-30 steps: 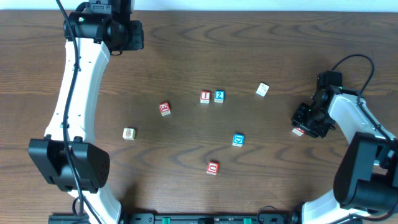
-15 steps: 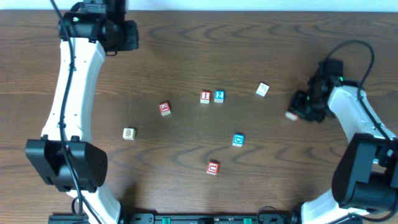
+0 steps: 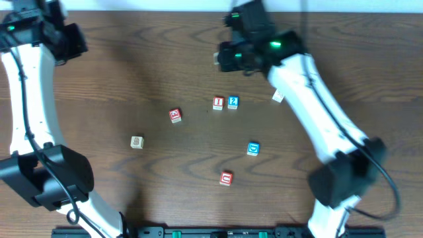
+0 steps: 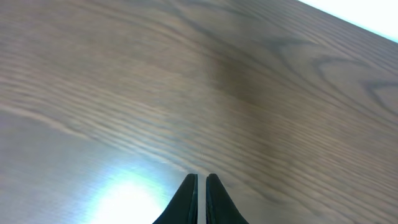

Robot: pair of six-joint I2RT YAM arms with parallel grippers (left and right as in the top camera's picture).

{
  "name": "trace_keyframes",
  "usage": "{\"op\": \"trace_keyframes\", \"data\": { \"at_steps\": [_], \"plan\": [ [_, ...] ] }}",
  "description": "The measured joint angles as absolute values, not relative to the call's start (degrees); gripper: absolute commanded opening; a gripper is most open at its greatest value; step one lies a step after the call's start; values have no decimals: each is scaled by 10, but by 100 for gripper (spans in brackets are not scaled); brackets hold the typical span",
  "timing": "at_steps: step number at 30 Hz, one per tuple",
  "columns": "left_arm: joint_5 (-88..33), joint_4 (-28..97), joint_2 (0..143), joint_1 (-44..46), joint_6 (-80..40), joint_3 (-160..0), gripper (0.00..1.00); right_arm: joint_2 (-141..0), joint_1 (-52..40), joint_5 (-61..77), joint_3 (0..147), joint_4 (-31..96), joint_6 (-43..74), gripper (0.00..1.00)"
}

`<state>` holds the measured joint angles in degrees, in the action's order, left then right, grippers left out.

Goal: Spell out Ai2
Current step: 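Grasp the red A block with the right gripper and carry it left, then place the red A block left of the red I block and release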

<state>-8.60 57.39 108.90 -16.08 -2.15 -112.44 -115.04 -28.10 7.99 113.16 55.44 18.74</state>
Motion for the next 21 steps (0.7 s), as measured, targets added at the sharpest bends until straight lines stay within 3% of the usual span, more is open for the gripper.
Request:
{"op": "trace_keyframes", "data": {
  "at_steps": [9, 21],
  "plan": [
    [-86, 577, 1089, -168, -16, -1124, 10, -1302, -337, 76, 1193, 623, 208, 1],
    [-87, 577, 1089, -167, -16, -1124, 11, -1344, -371, 20, 1196, 658, 254, 1]
  ]
}}
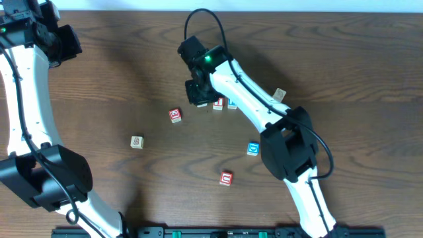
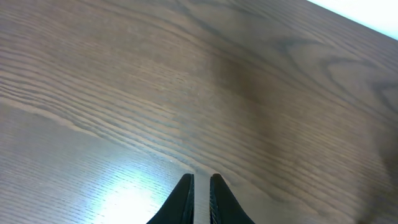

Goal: Spell out Ai2
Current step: 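Place the red A block left of the red I block and release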

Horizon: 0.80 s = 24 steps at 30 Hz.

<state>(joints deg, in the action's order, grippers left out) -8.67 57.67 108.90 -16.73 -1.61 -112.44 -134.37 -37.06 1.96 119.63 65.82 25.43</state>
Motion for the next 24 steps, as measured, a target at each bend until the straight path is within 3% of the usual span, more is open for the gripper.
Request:
{"op": "trace_keyframes", "data": {
  "at_steps": [9, 20, 24],
  "plan": [
    [-87, 577, 1089, -167, -16, -1124, 14, -1346, -383, -45, 1198, 621, 362, 1],
    [-87, 576, 1089, -167, -15, -1124, 17, -1374, -385, -53, 1201, 630, 404, 1],
    [-87, 573, 1089, -167, -15, -1124, 32, -1376, -385, -55, 1201, 635, 406, 1]
  ]
}}
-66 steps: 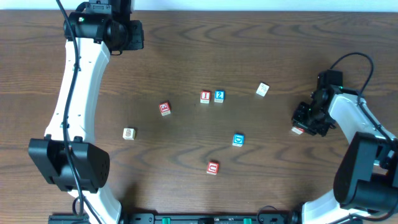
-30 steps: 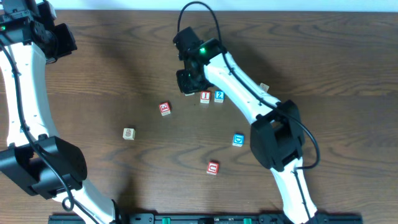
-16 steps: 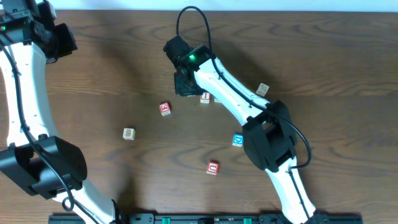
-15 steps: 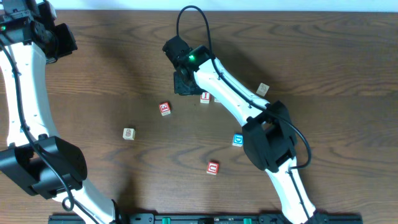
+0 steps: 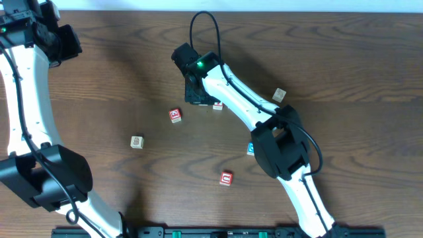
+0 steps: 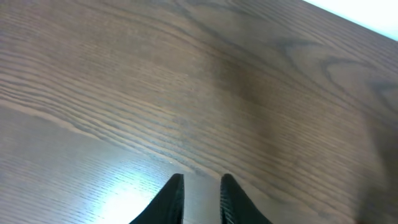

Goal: Spell out Ai2
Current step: 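Place the red A block left of the red I block and release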

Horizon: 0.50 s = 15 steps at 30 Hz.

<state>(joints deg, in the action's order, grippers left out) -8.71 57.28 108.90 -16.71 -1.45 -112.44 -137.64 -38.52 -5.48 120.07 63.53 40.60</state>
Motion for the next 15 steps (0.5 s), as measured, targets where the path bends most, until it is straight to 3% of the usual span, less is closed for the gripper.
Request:
{"op": "trace_keyframes", "data": {
  "at_steps": [1, 4, 15],
  "plan": [
    [-88, 572, 1089, -167, -13, -1124, 40, -1376, -385, -55, 1201, 636, 406, 1],
    [-90, 570, 1089, -167, -13, -1124, 50, -1376, -385, -55, 1201, 641, 406, 1],
    [-99, 569, 1089, -167, -14, -1124, 61, -1376, -384, -58, 1201, 651, 406, 1]
  ]
}}
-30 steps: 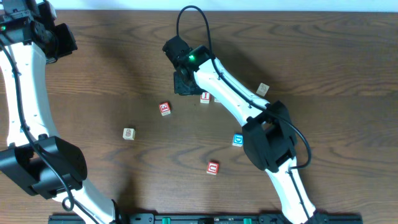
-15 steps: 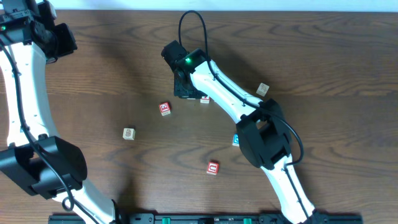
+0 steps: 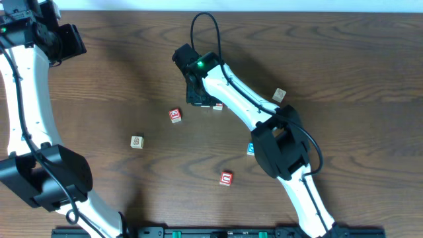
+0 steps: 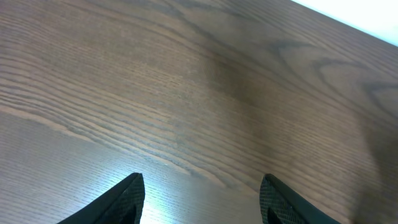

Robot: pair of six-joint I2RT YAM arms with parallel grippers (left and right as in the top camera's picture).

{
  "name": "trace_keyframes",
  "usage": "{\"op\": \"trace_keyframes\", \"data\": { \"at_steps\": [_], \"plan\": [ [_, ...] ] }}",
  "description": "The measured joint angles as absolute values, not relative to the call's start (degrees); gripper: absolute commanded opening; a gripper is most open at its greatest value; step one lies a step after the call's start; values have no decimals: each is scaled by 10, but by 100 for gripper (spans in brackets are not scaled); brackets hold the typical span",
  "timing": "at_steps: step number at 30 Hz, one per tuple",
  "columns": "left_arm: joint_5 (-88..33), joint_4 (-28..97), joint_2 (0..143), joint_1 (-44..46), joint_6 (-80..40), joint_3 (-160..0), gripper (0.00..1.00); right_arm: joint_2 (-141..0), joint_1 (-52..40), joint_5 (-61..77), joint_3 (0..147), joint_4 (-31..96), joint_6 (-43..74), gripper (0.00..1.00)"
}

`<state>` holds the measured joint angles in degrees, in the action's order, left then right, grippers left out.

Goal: Spell out Ai2
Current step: 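Place the red A block left of the red I block and release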

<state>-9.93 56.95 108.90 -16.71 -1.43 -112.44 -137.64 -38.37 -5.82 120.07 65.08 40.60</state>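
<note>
A red letter block [image 3: 174, 115] lies left of centre. Just to its right, a white-and-red block [image 3: 217, 106] peeks out from under my right arm; the blue "2" block is hidden. My right gripper [image 3: 197, 98] is low over the table between these two blocks, its jaws out of sight. My left gripper [image 4: 202, 182] is open at the far left corner over bare wood, holding nothing.
A tan block [image 3: 137, 141] lies at the left. A red block [image 3: 226, 178] lies near the front. A blue block [image 3: 251, 149] is partly under the right arm, and a pale block [image 3: 279, 95] lies to its right. The table's far edge [image 4: 373, 18] shows white.
My left gripper's fingers have spread from a narrow gap to wide open. The right arm and the blocks look unchanged.
At first the right gripper was at the back and the "I" and "2" blocks lay in view side by side; the left gripper was shut. Then the right gripper was down beside those blocks, covering the "2". The left jaws stood wider apart at each moment.
</note>
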Motion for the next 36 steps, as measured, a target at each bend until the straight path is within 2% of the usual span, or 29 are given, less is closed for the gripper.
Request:
{"op": "trace_keyframes", "data": {
  "at_steps": [20, 23, 25, 29, 36],
  "plan": [
    [-100, 569, 1089, -167, -15, -1124, 61, -1393, -381, -55, 1203, 650, 408, 1],
    [-100, 568, 1089, -167, -15, -1124, 61, -1393, -380, -52, 1203, 650, 408, 19],
    [-101, 568, 1089, -167, -15, -1124, 61, -1393, -378, -50, 1203, 650, 408, 36],
    [-101, 568, 1089, -167, -15, -1124, 61, -1394, -377, -50, 1203, 651, 411, 44],
    [-101, 567, 1089, -167, -15, -1124, 61, -1395, -377, -50, 1203, 650, 410, 44]
  ]
}}
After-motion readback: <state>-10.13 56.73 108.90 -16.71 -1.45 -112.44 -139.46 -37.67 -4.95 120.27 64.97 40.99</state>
